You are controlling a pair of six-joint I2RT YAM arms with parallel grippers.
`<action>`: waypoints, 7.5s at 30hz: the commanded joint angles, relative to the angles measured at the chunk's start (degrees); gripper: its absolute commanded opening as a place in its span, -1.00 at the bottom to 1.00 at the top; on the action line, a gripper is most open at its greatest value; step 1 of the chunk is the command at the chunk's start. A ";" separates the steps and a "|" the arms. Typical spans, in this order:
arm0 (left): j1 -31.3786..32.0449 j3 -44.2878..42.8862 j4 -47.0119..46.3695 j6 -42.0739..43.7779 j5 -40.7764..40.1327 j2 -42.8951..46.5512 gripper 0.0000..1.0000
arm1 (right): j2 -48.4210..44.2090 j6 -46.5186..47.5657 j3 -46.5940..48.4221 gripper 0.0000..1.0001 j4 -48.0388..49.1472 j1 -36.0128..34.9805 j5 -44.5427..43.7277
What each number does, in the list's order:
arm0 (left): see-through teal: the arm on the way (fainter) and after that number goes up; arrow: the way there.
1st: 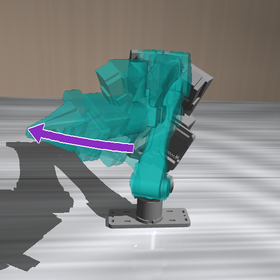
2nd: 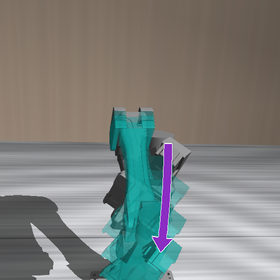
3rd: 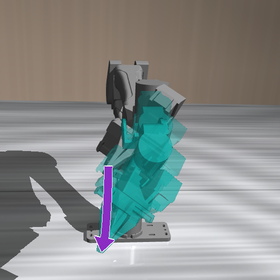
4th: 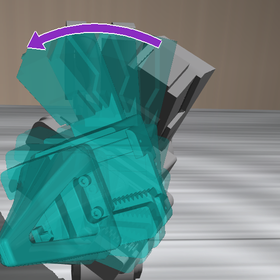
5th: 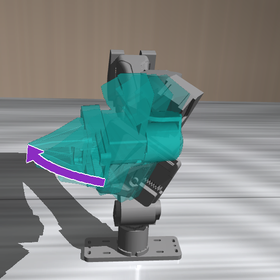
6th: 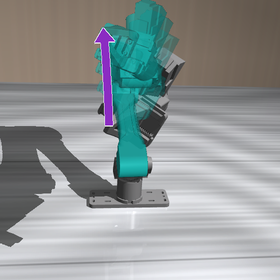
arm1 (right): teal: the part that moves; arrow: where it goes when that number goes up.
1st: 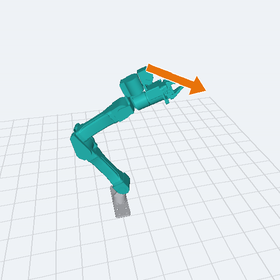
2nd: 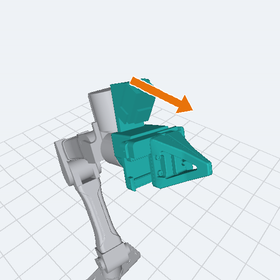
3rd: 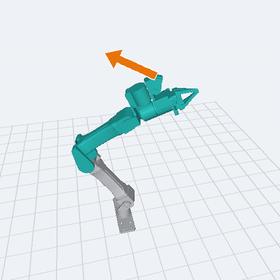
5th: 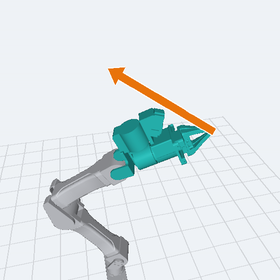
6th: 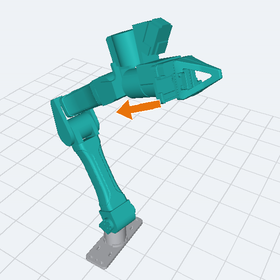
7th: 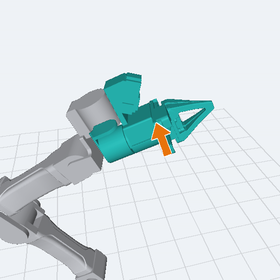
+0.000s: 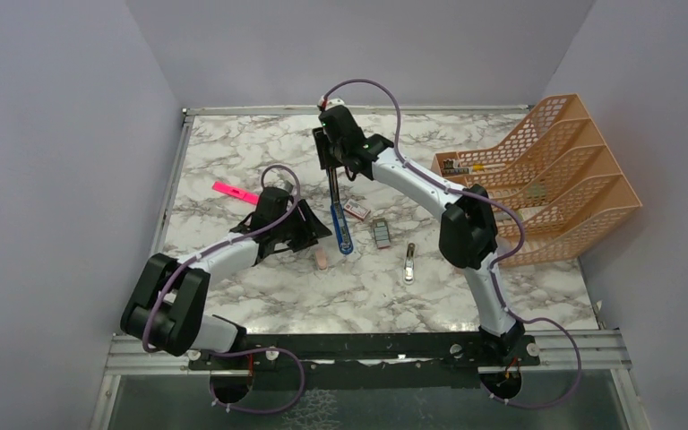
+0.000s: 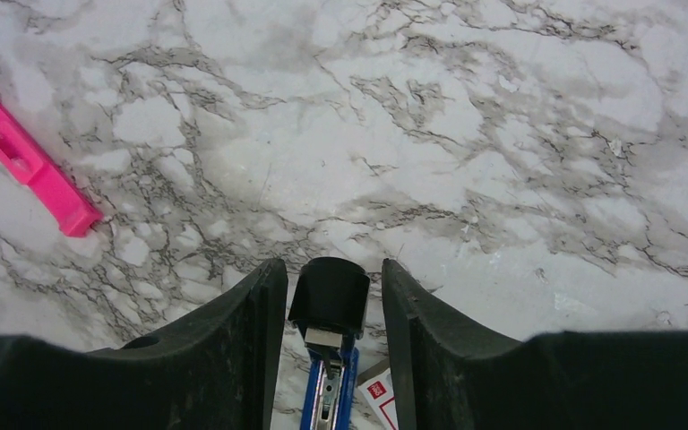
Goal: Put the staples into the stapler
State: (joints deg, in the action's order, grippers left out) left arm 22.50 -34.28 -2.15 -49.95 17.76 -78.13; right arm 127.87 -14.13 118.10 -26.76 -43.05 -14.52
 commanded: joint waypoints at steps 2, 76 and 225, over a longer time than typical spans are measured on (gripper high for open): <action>-0.32 -1.68 -4.24 0.80 3.27 -3.59 0.05 | -0.35 -0.55 -0.35 -0.06 -1.15 0.07 3.07; 4.57 -6.23 -8.91 -2.62 -2.41 -26.01 -0.90 | -39.27 -14.26 -62.98 -0.56 18.94 -14.53 -6.84; 33.84 -20.36 -7.71 -3.96 -6.92 -30.50 -1.00 | -51.79 -25.78 -80.73 -0.54 -5.72 -0.72 8.67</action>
State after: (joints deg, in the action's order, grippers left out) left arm 55.83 -54.89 -10.63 -54.26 15.84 -108.27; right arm 73.91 -38.00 39.22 -33.08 -43.57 -5.50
